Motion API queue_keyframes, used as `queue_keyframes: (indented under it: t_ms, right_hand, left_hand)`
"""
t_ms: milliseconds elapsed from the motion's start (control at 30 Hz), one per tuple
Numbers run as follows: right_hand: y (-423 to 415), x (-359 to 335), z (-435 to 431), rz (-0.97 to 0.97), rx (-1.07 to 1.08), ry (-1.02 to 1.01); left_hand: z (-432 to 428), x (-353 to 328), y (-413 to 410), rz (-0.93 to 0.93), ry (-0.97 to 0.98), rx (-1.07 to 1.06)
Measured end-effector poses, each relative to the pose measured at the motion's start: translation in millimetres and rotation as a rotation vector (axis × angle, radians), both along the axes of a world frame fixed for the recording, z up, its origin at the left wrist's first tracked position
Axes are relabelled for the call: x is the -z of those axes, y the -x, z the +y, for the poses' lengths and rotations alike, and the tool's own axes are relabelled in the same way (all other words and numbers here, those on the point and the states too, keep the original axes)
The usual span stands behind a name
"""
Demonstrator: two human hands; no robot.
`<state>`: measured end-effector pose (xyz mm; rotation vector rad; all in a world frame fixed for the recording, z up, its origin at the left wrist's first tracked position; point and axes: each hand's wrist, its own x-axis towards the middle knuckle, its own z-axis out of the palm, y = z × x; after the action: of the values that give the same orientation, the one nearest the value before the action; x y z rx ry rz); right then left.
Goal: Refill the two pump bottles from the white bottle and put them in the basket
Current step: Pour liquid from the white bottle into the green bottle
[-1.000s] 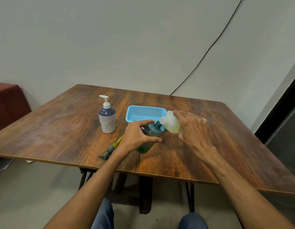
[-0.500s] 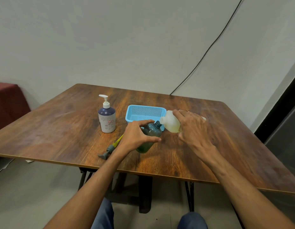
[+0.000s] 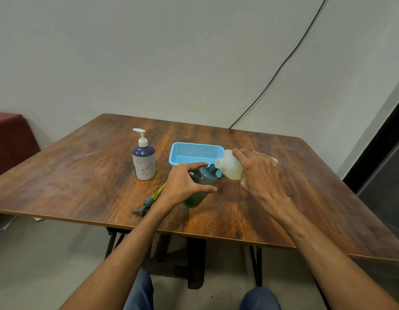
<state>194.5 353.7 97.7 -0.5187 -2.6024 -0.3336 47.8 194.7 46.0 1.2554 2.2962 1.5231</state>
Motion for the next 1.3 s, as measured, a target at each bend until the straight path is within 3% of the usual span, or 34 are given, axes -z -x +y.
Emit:
queue_keyframes:
  t_ms: [1300]
  right_hand:
    - [-3.4,-7.8,-4.1,-0.023,0.019,-0.027]
  left_hand:
    - [2.6,-2.2,-1.6,0.010,0.007,0.003]
